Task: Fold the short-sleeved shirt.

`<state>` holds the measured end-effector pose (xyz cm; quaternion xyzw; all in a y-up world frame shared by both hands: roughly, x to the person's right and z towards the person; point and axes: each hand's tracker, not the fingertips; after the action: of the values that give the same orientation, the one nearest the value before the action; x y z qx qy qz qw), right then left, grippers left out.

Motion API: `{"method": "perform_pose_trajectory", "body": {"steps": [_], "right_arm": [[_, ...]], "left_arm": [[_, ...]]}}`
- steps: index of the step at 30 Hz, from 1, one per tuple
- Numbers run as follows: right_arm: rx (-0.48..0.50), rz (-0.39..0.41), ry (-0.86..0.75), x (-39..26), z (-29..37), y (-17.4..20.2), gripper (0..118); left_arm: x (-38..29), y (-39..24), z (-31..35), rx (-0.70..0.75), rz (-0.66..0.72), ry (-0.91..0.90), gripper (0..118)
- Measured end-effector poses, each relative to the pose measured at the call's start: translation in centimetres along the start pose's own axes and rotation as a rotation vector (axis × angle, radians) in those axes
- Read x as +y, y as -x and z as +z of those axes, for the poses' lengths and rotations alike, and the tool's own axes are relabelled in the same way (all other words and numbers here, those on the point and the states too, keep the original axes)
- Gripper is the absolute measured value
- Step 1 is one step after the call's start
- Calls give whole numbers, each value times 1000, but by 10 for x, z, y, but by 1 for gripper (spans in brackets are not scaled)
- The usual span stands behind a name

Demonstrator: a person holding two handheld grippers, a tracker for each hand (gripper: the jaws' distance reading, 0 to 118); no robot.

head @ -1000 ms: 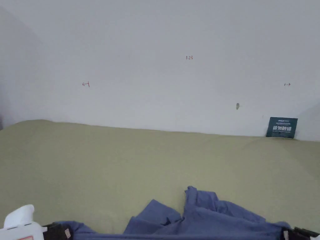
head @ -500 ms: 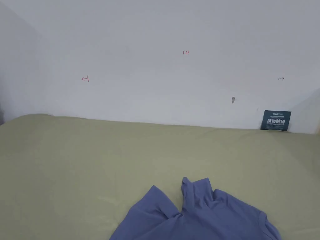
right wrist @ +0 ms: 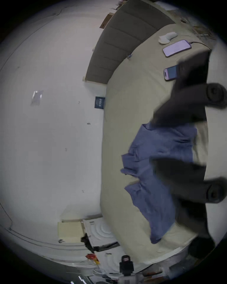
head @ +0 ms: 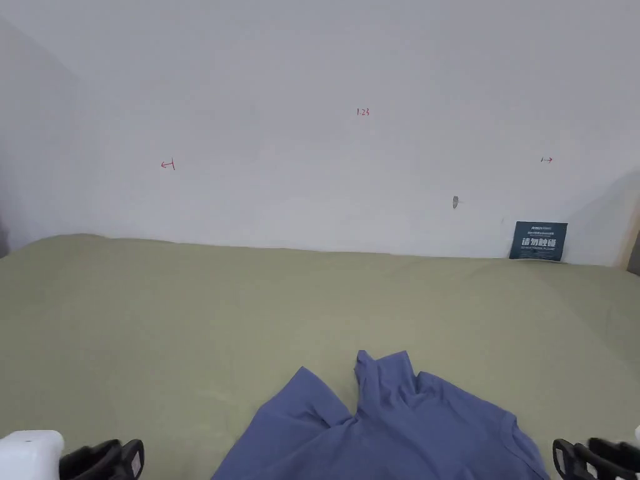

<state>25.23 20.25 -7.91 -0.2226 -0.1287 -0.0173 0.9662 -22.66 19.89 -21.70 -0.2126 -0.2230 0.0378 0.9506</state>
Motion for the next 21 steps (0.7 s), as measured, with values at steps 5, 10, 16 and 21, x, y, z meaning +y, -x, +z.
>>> {"method": "perform_pose_trajectory", "body": {"steps": [5,10,16,21], "right_arm": [[26,-80,60,-29,-7,4,1],[24,-70,80,-45,-11,11,0],[58,-50,117,-52,-18,18,0],[95,-26,138,-52,-23,27,0]], "left_arm": [[-13,-3,-7,-56,-32,121,0],[-10,12,-14,-15,-47,165,0],[-3,40,-49,15,-53,371,16],[-23,59,-88,-54,-47,543,101]]}}
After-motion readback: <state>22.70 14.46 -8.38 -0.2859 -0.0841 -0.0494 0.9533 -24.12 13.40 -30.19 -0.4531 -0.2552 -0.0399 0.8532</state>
